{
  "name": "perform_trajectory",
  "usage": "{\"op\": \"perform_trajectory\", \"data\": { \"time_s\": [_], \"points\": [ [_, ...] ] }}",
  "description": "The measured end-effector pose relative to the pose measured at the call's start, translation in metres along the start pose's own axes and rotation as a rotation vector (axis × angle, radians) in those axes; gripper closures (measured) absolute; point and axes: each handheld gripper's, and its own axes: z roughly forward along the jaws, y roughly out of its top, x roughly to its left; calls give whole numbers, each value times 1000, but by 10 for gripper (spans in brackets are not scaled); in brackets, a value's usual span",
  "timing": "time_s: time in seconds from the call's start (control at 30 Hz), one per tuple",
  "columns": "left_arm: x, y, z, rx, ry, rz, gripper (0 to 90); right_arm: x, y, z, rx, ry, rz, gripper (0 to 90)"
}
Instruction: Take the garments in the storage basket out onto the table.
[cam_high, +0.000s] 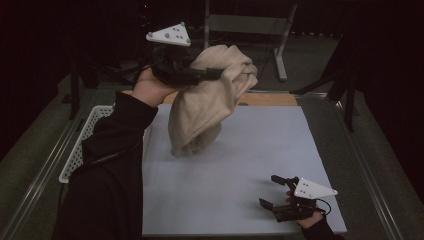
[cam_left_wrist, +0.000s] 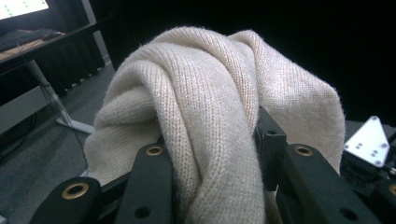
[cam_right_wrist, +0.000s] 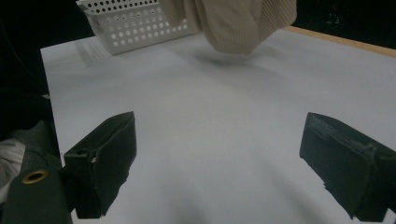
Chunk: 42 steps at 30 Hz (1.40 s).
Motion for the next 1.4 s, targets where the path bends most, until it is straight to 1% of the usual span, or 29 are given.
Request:
{"op": "perform_trajectory", "data": {
  "time_s": [0.13, 0.33, 0.43, 0.57, 0.6, 0.63, 0.7, 0.73, 0.8, 0.9, 1.0, 1.07, 1.1, 1.17, 1.2, 1.3, 1.33, 1.4],
  "points": [
    [5, -12, 16, -5, -12, -29, 675, 0, 0, 0, -3, 0, 1, 112],
    [8, -26, 38, 1, -27, -54, 673, 0, 0, -1, -9, -3, 3, 112],
    [10, -32, 45, -5, -27, -69, 673, -1, 0, -1, -9, -5, 4, 112],
    [12, -40, 53, -13, -25, -79, 672, -1, 0, 0, -8, -8, 3, 112],
    [12, -40, 53, -13, -25, -79, 672, -1, 0, 0, -8, -8, 3, 112],
    [12, -46, 59, -4, -20, -85, 672, -1, 0, 0, -8, -9, 0, 112],
    [11, -52, 66, 11, -19, -87, 671, -1, 0, 0, -3, -12, -3, 112],
    [11, -55, 69, 13, -26, -91, 671, -1, 0, 0, 0, -13, -3, 112],
    [12, -63, 76, 16, -35, -113, 670, -1, 0, 1, 1, -12, -3, 112],
    [12, -74, 86, 32, -46, -124, 669, 0, 0, 1, 4, -11, -4, 112],
    [9, -87, 99, 64, -50, -139, 668, 0, 0, 1, 4, -10, -5, 112],
    [6, -95, 107, 89, -56, -133, 665, 0, 0, 1, 4, -10, -5, 112],
    [6, -100, 111, 98, -61, -138, 663, 0, 0, 1, 4, -9, -4, 112],
    [5, -109, 118, 109, -74, -161, 662, 0, 0, 1, 4, -9, -5, 112],
    [4, -112, 122, 117, -76, -165, 659, 0, 0, 1, 4, -8, -5, 112],
    [0, -119, 133, 139, -87, -158, 653, 0, 0, 1, 7, -7, -6, 112],
    [-2, -120, 136, 142, -94, -161, 651, 0, 0, 1, 7, -7, -5, 112],
    [-5, -119, 143, 152, -94, -148, 646, 0, 0, 2, 8, -8, -5, 112]
  ]
}}
